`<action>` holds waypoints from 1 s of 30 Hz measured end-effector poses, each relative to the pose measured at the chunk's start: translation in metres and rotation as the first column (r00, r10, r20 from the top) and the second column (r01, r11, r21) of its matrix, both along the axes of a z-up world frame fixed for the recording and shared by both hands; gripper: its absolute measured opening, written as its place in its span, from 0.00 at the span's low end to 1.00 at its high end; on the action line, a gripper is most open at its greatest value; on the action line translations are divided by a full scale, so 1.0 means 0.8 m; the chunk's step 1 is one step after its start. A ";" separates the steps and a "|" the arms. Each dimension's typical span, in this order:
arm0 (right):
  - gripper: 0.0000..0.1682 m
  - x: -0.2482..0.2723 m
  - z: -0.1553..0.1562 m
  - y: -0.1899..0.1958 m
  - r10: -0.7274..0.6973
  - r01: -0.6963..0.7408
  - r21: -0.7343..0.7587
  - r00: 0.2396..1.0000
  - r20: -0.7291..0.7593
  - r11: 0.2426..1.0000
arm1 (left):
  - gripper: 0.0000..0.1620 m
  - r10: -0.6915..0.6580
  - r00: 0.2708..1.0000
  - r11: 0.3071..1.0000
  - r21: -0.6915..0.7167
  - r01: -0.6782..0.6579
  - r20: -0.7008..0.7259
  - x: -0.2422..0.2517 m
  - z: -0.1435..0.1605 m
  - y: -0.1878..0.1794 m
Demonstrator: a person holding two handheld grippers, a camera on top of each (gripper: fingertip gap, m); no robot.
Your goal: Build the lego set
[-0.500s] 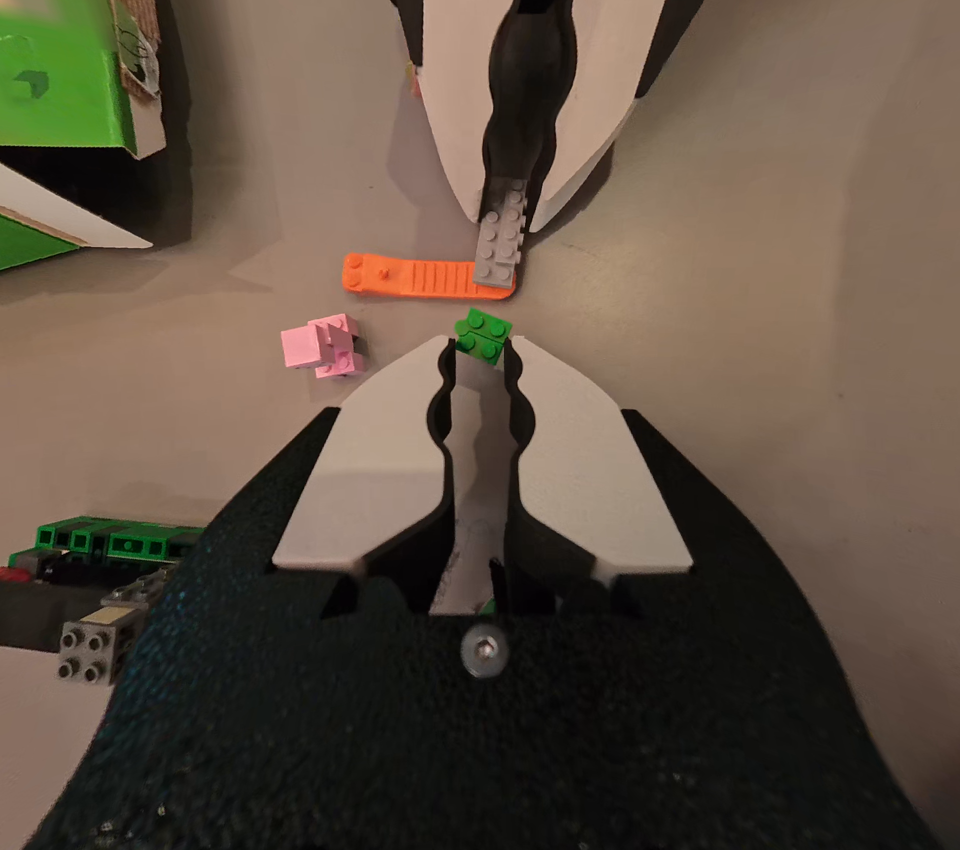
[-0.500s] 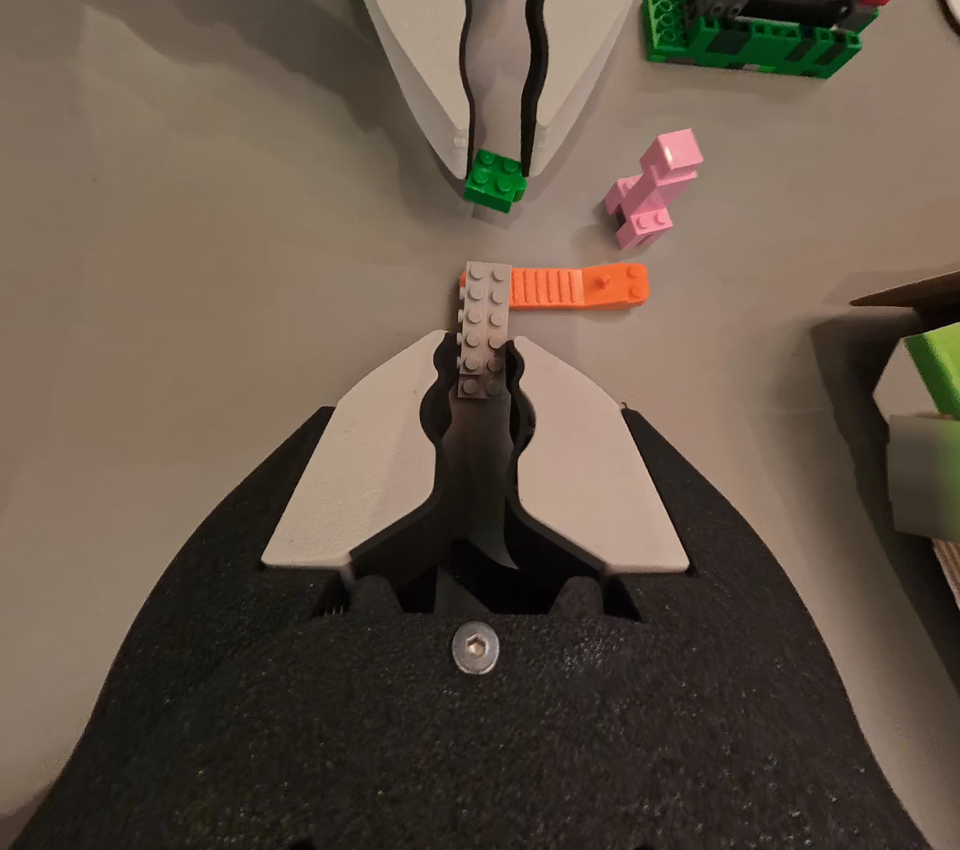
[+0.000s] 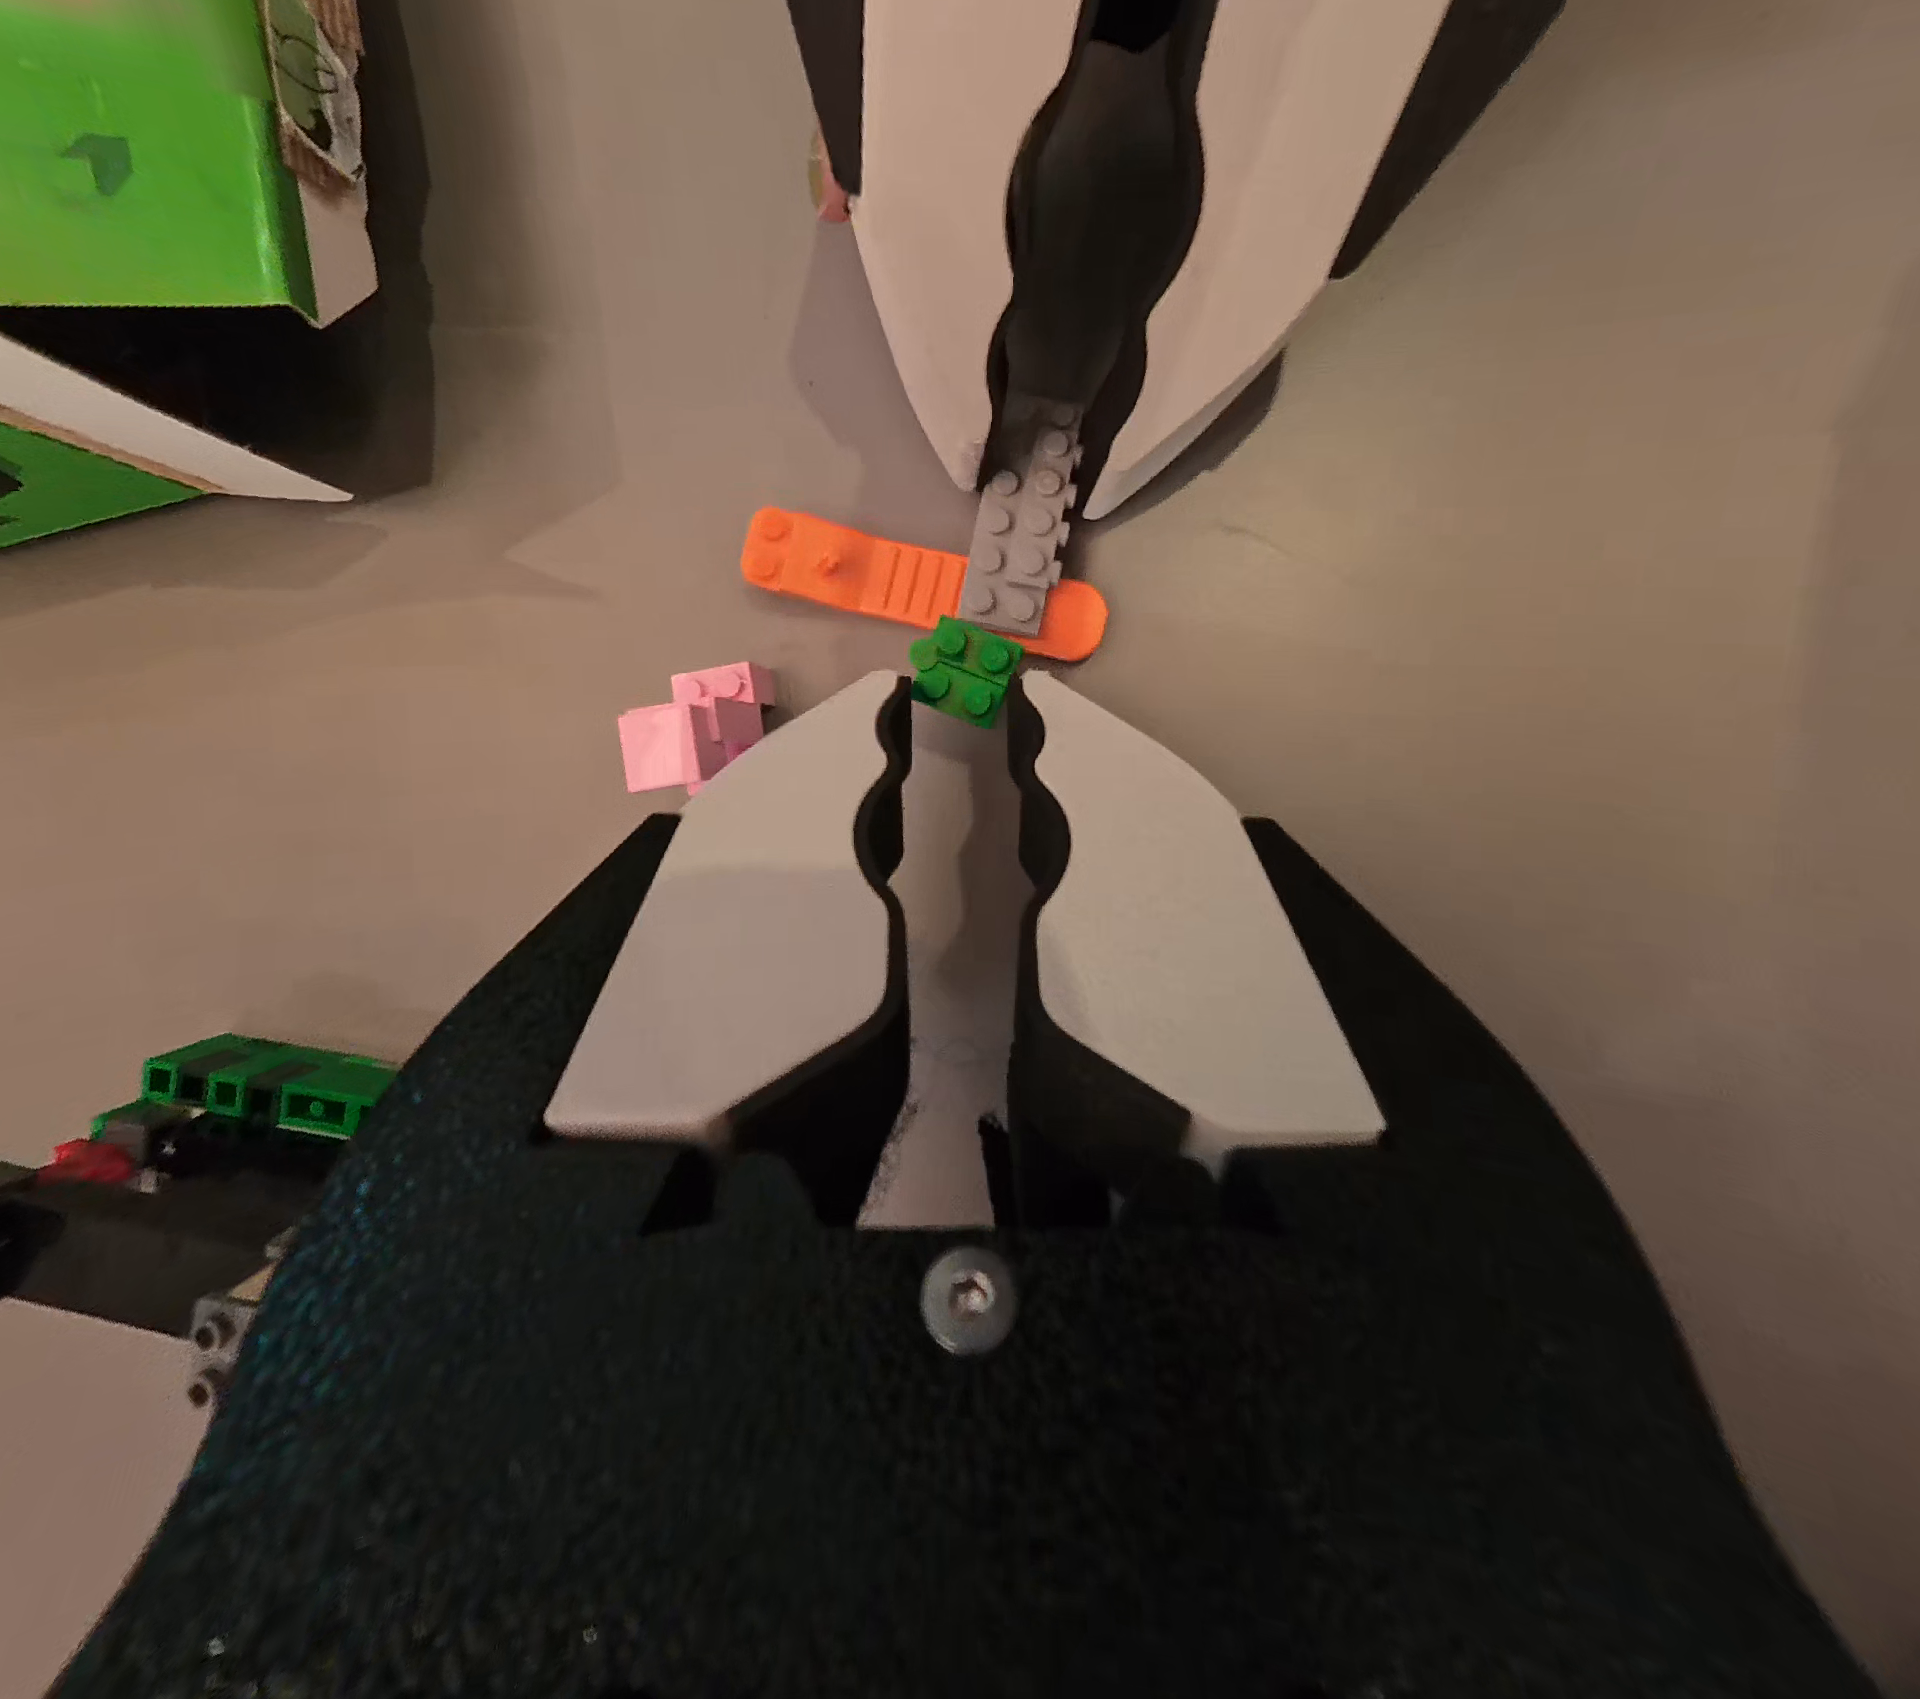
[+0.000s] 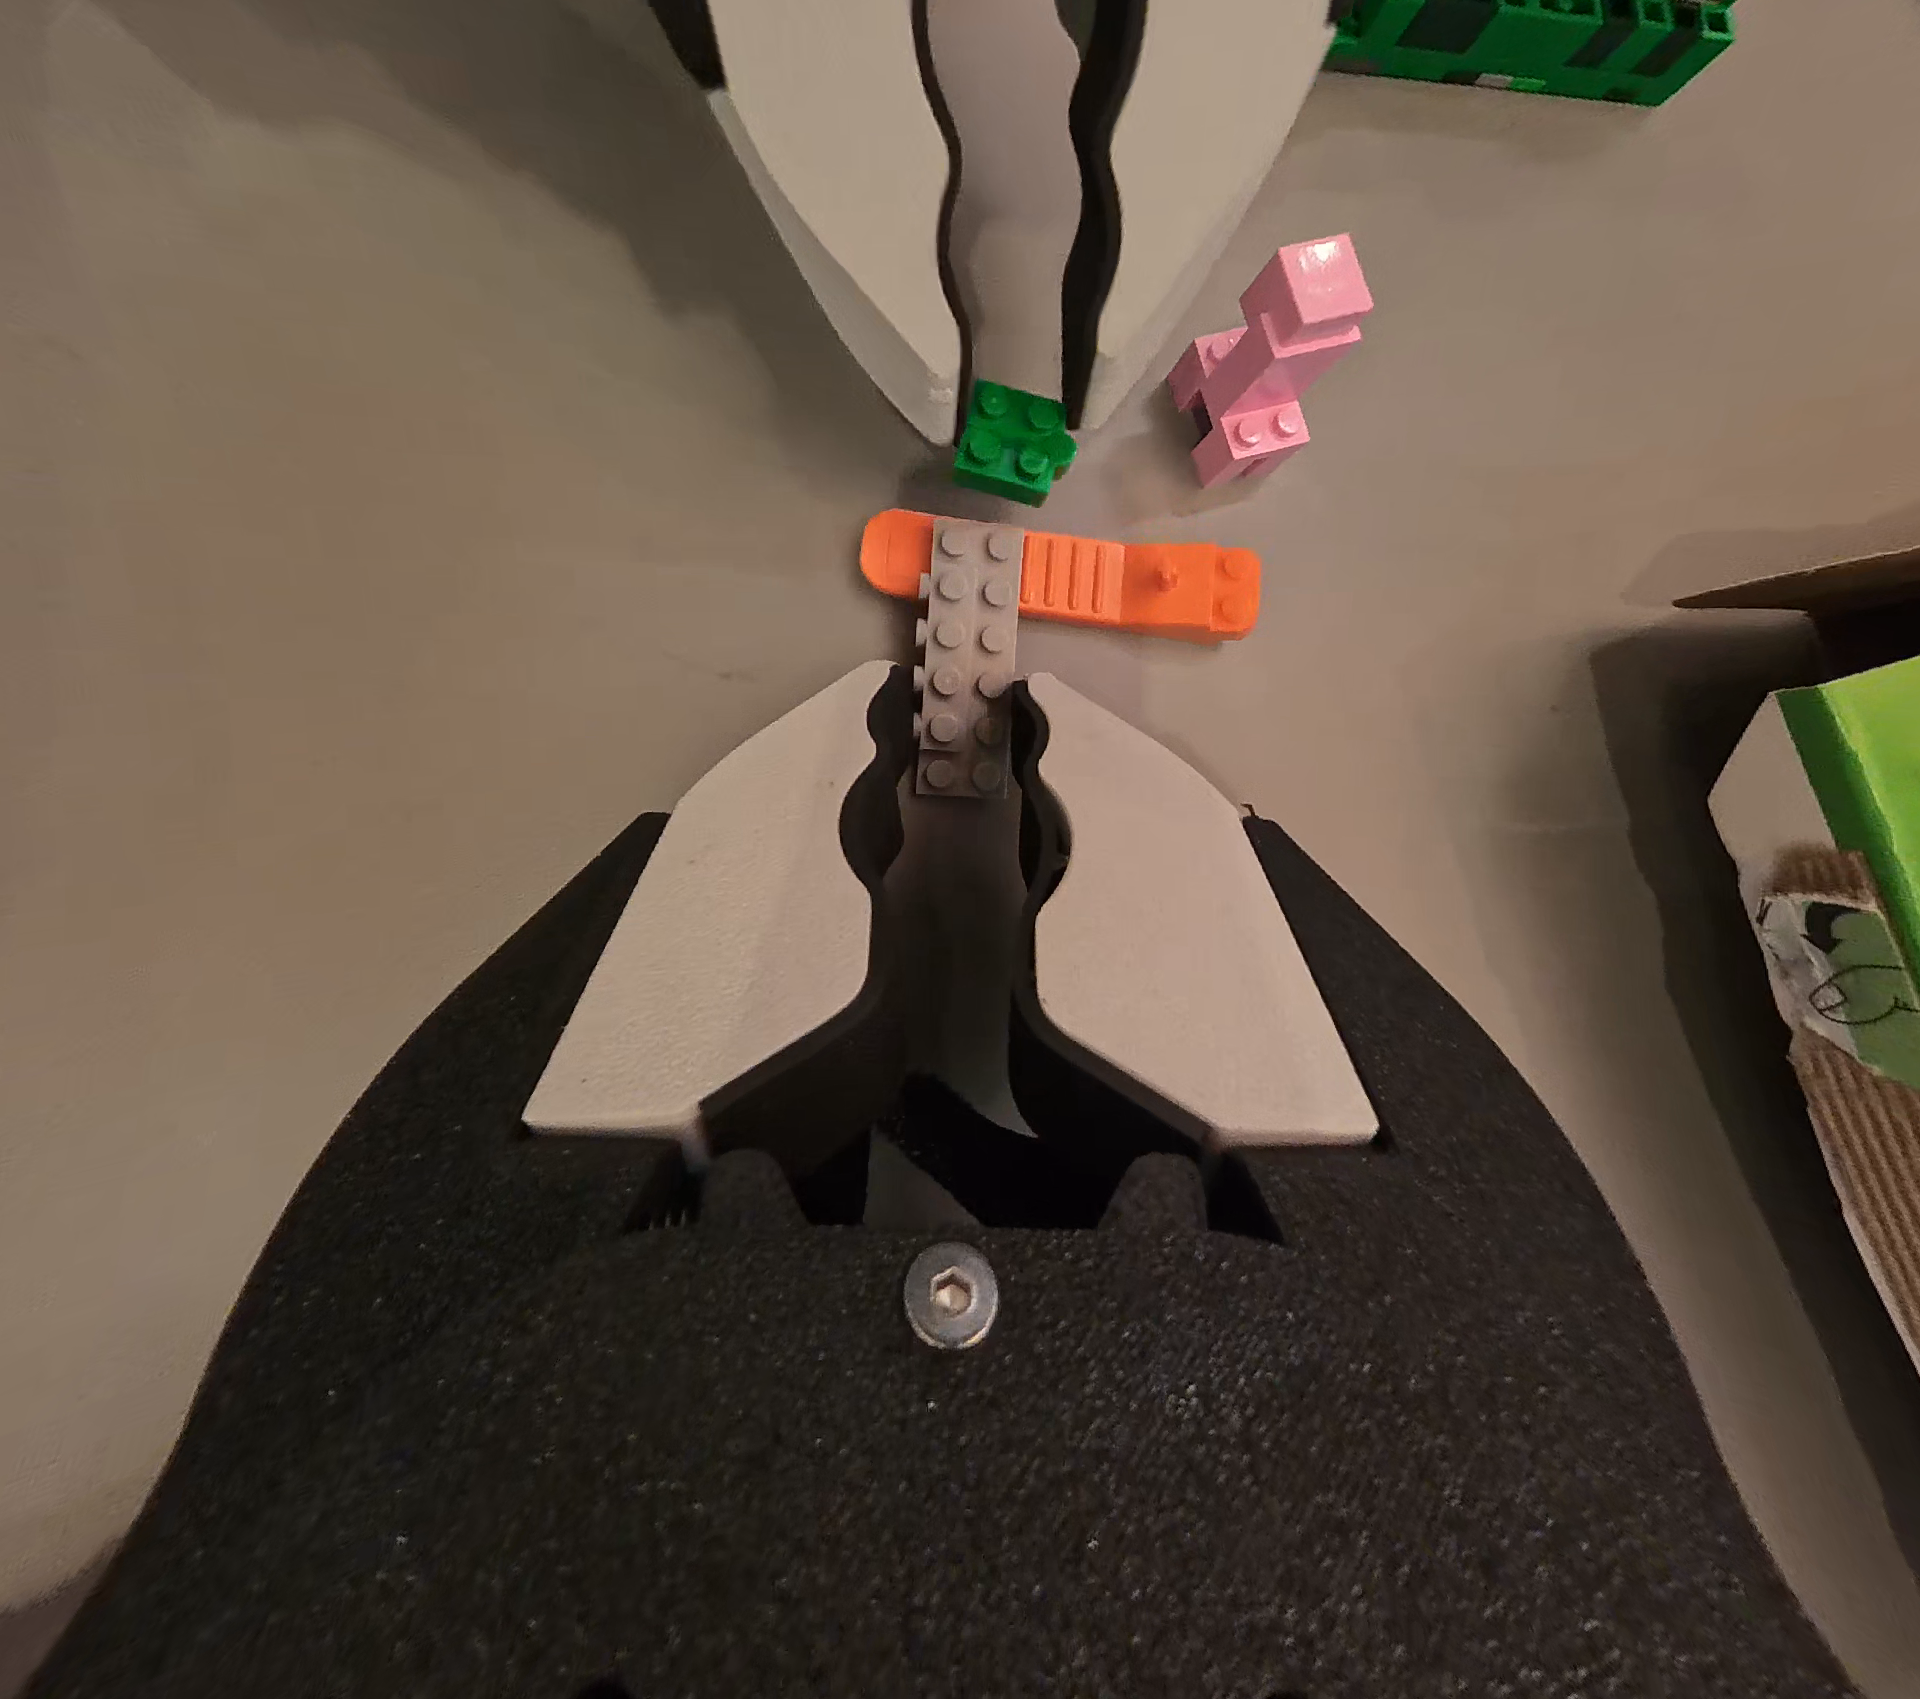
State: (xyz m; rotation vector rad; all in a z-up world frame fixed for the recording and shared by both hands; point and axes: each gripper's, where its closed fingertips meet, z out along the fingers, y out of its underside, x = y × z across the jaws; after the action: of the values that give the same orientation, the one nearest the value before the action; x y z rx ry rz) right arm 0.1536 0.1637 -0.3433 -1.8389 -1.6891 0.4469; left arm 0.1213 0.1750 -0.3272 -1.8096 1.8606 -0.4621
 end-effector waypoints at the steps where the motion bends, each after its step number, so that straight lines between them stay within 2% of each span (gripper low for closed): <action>1: 0.11 0.000 0.000 0.000 -0.002 0.002 -0.002 1.000 0.002 1.000 | 0.11 0.005 1.000 1.000 -0.005 -0.005 -0.013 0.001 -0.002 0.001; 6: 0.11 0.001 0.000 0.000 -0.014 0.014 -0.004 1.000 0.008 1.000 | 0.11 0.031 0.999 0.999 -0.012 -0.031 -0.038 0.005 -0.007 0.001; 11: 0.11 0.001 0.000 0.001 -0.022 0.022 -0.005 1.000 0.011 1.000 | 0.10 0.039 0.999 0.997 -0.061 -0.038 0.016 0.011 0.002 -0.005; 24: 0.11 0.001 0.001 0.001 -0.073 0.074 0.029 0.997 -0.010 0.997 | 0.10 0.045 0.996 0.999 -0.009 -0.046 -0.075 0.011 -0.009 -0.005; 30: 0.14 -0.003 0.004 -0.001 -0.082 0.086 0.084 0.995 -0.048 0.993 | 0.10 0.052 0.992 0.999 0.016 -0.051 -0.119 0.012 -0.010 -0.004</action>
State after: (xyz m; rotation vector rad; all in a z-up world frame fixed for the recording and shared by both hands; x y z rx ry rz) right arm 0.1510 0.1631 -0.3399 -1.8170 -1.5708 0.3710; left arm 0.1309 0.1716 -0.3353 -1.9095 1.8857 -0.3291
